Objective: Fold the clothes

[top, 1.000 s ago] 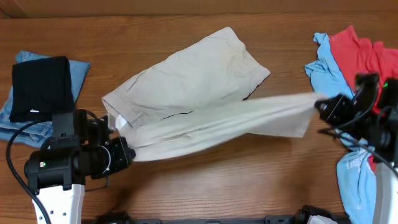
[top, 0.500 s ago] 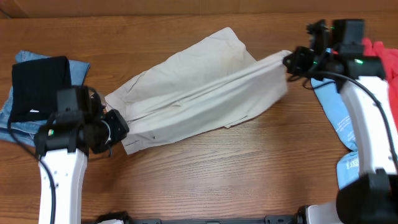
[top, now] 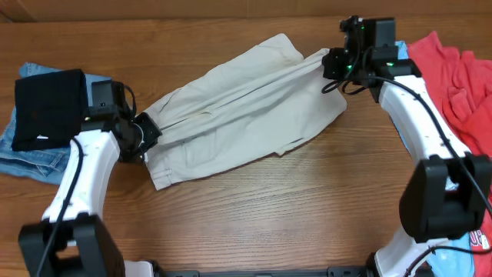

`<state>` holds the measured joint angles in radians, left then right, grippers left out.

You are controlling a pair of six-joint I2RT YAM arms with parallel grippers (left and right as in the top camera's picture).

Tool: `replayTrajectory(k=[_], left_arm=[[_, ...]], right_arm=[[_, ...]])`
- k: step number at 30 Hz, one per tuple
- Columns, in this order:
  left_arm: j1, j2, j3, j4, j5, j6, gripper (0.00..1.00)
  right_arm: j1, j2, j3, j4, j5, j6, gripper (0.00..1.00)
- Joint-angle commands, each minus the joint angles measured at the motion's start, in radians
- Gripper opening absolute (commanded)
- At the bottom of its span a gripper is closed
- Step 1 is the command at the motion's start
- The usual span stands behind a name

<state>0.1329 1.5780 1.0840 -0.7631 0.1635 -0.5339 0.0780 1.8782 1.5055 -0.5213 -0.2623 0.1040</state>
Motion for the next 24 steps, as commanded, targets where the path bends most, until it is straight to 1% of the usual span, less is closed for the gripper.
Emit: replayTrajectory(k=[1, 4, 7, 12, 15, 18, 19, 20, 21, 22, 23, 24], left_arm=[[0.026, 0.060, -0.002, 0.061, -0.101, -0.021, 0.07], [0.026, 0.092, -0.002, 0.106, -0.101, -0.021, 0.10], [0.026, 0.107, -0.002, 0.133, -0.105, -0.033, 0.10], [0.026, 0.108, -0.002, 0.146, -0.150, -0.066, 0.10], [0.026, 0.108, -0.002, 0.146, -0.153, -0.074, 0.10], [0.026, 0.108, -0.002, 0.147, -0.153, -0.084, 0.12], [0.026, 0.108, -0.002, 0.147, -0.153, -0.084, 0.18], [0.026, 0.108, -0.002, 0.147, -0.159, -0.084, 0.29], [0.026, 0.108, -0.002, 0.142, -0.176, -0.100, 0.37], [0.026, 0.108, -0.002, 0.137, -0.198, -0.135, 0.41], [0.026, 0.108, -0.002, 0.136, -0.225, -0.197, 0.45], [0.028, 0.107, -0.002, 0.138, -0.236, -0.244, 0.57]], right_arm=[[-0.004, 0.018, 0.037, 0.047, 0.076, -0.007, 0.04], [0.005, 0.037, 0.037, 0.081, 0.076, -0.007, 0.04], [0.014, 0.060, 0.037, 0.109, 0.075, -0.007, 0.04], [0.027, 0.089, 0.037, 0.148, 0.075, -0.007, 0.04], [0.036, 0.109, 0.037, 0.181, 0.075, -0.006, 0.04], [0.045, 0.129, 0.037, 0.209, 0.075, 0.000, 0.04], [0.047, 0.140, 0.037, 0.221, 0.075, 0.000, 0.04], [0.048, 0.146, 0.037, 0.233, 0.070, 0.000, 0.04], [0.048, 0.156, 0.037, 0.249, 0.060, 0.000, 0.04], [0.048, 0.163, 0.037, 0.267, 0.048, 0.000, 0.13], [0.048, 0.175, 0.037, 0.287, 0.040, 0.000, 0.23], [0.047, 0.178, 0.037, 0.300, 0.035, 0.000, 0.28]])
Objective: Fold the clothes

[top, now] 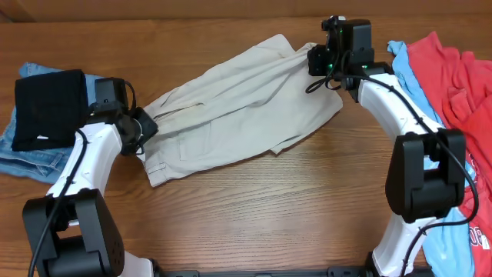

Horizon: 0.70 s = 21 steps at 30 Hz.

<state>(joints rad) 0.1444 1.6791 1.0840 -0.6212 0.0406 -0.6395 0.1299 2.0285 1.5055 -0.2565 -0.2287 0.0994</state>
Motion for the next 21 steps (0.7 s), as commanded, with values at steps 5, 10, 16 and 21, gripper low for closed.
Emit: replayTrajectory(k=[5, 10, 16, 21], left_arm=[[0.044, 0.005, 0.038, 0.039, 0.004, -0.180, 0.94], [0.040, 0.002, 0.105, -0.008, 0.142, -0.030, 0.95], [-0.017, 0.002, 0.112, -0.114, 0.266, 0.098, 0.84], [-0.100, 0.002, 0.112, -0.159, 0.212, 0.180, 0.85]], right_arm=[[-0.020, 0.036, 0.037, 0.019, 0.033, 0.005, 0.66], [-0.078, 0.034, 0.037, -0.129, 0.071, 0.009, 0.69], [-0.141, 0.037, 0.037, -0.321, 0.071, 0.008, 0.77], [-0.154, 0.039, 0.037, -0.412, 0.071, 0.007, 0.81]])
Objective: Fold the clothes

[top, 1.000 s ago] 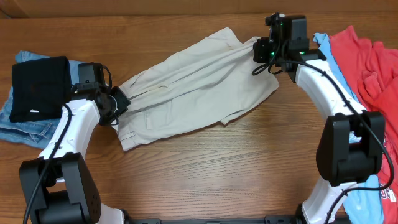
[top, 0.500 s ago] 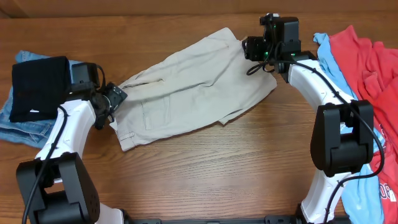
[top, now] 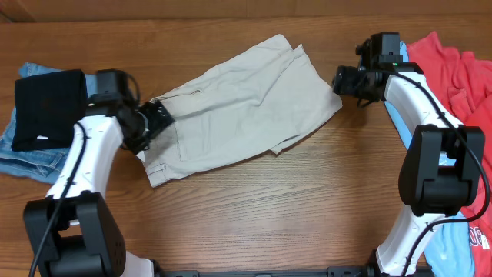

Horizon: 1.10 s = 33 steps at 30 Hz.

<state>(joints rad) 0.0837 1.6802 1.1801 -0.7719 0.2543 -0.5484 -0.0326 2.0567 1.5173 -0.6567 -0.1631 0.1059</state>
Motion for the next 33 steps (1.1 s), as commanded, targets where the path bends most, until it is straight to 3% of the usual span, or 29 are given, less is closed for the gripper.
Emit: replayTrajectory(k=[1, 9, 14, 33], left_arm=[[-0.055, 0.000, 0.016, -0.008, -0.039, 0.089, 0.88], [-0.090, -0.013, 0.016, 0.121, -0.282, 0.125, 0.99], [-0.090, -0.010, 0.016, 0.232, -0.283, 0.204, 1.00], [0.023, 0.116, 0.019, 0.322, -0.321, 0.212, 1.00]], right_arm=[[0.009, 0.010, 0.025, -0.026, 0.005, -0.002, 0.82], [0.011, 0.010, 0.025, -0.054, 0.005, -0.002, 0.87], [0.011, 0.010, 0.025, -0.069, 0.005, -0.002, 0.87], [0.011, 0.010, 0.025, -0.141, 0.005, -0.002, 0.88]])
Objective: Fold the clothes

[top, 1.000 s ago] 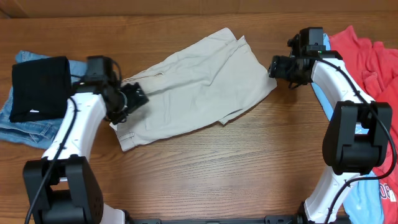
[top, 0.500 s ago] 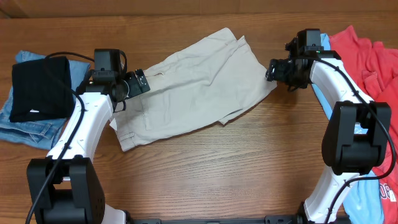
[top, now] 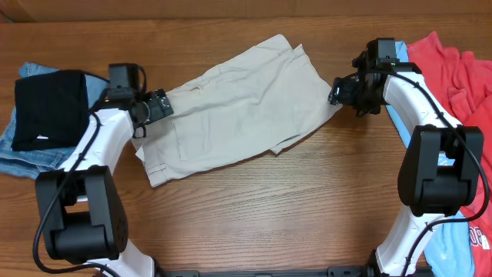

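Note:
Beige shorts (top: 238, 108) lie spread out flat and slanted across the middle of the table. My left gripper (top: 159, 103) sits at their upper left corner, fingers over the edge of the cloth. Whether it grips the cloth does not show. At the right edge of the shorts my right gripper (top: 337, 91) looks open and holds nothing.
A black folded garment (top: 48, 108) lies on blue denim (top: 23, 158) at the far left. A red garment (top: 457, 73) and a light blue one (top: 450, 246) lie along the right side. Bare wood table (top: 254, 215) runs along the front.
My left gripper has moved a little away from me along the left edge of the shorts. The right gripper has come slightly nearer to their right edge. The shorts lie much as before.
At first both grippers held the shorts by their ends, the cloth bunched and wrinkled between them. Then both ends were further back. By 1.1 s ago the right gripper had let go and the shorts lay flat, as they do now.

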`<state>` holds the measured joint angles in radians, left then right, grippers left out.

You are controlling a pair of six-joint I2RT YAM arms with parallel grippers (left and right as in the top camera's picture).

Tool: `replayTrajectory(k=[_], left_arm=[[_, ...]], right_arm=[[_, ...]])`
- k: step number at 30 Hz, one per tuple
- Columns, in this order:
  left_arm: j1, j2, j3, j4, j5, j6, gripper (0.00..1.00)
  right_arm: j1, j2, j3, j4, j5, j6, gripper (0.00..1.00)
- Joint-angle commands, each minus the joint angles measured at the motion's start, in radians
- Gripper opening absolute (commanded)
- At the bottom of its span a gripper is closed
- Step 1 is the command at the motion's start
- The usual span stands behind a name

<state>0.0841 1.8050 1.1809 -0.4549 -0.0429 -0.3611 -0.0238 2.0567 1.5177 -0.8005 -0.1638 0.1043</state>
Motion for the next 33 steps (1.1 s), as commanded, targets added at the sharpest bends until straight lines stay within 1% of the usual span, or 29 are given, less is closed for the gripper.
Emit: replayTrajectory(k=[1, 5, 9, 13, 17, 21, 22, 23, 24, 26, 27, 28, 29, 30, 32, 33], left_arm=[[0.034, -0.008, 0.019, 0.011, -0.023, 0.024, 1.00], [0.065, -0.006, 0.019, 0.017, 0.019, 0.008, 1.00], [0.067, -0.006, 0.019, 0.018, 0.045, 0.007, 1.00], [0.064, -0.001, 0.019, 0.019, 0.146, 0.010, 1.00], [0.063, 0.034, 0.019, 0.029, 0.152, -0.011, 0.96], [0.063, 0.084, 0.019, 0.056, 0.179, -0.028, 0.96], [0.063, 0.094, 0.019, 0.064, 0.198, -0.028, 0.93], [0.063, 0.101, 0.019, 0.070, 0.212, -0.028, 0.85], [0.063, 0.105, 0.019, 0.073, 0.228, -0.028, 0.73], [0.063, 0.105, 0.019, 0.076, 0.228, -0.027, 0.54], [0.063, 0.100, 0.021, 0.079, 0.229, -0.024, 0.42], [0.063, 0.096, 0.023, 0.079, 0.228, -0.018, 0.27], [0.063, 0.088, 0.027, 0.075, 0.228, -0.003, 0.16], [0.063, 0.077, 0.031, 0.066, 0.226, 0.003, 0.10], [0.063, 0.044, 0.034, 0.035, 0.219, 0.014, 0.04], [0.063, 0.023, 0.034, 0.007, 0.211, 0.012, 0.04]], right_arm=[[0.002, 0.010, 0.024, 0.003, 0.006, 0.000, 0.87], [0.002, 0.010, 0.024, 0.004, 0.006, 0.000, 0.87], [0.002, 0.010, 0.024, 0.002, 0.006, 0.000, 0.88], [0.002, 0.010, 0.024, 0.001, 0.006, 0.000, 0.88], [0.002, 0.010, 0.024, -0.012, 0.006, 0.000, 0.88], [0.002, 0.010, 0.024, -0.022, 0.006, 0.000, 0.88], [0.002, 0.010, 0.024, -0.022, 0.006, -0.001, 0.88], [0.002, 0.010, 0.024, -0.022, 0.006, 0.000, 0.88], [0.002, 0.010, 0.024, -0.022, 0.006, 0.000, 0.88], [0.002, 0.010, 0.024, -0.022, 0.006, 0.000, 0.88], [0.002, 0.010, 0.024, -0.022, 0.006, 0.000, 0.88], [0.002, 0.010, 0.024, -0.022, 0.006, 0.000, 0.88], [0.002, 0.010, 0.024, -0.022, 0.006, 0.000, 0.88], [0.002, 0.010, 0.024, -0.022, 0.006, 0.000, 0.88], [0.002, 0.010, 0.024, -0.022, 0.006, -0.001, 0.88], [0.002, 0.010, 0.024, -0.022, 0.006, 0.000, 0.88]])
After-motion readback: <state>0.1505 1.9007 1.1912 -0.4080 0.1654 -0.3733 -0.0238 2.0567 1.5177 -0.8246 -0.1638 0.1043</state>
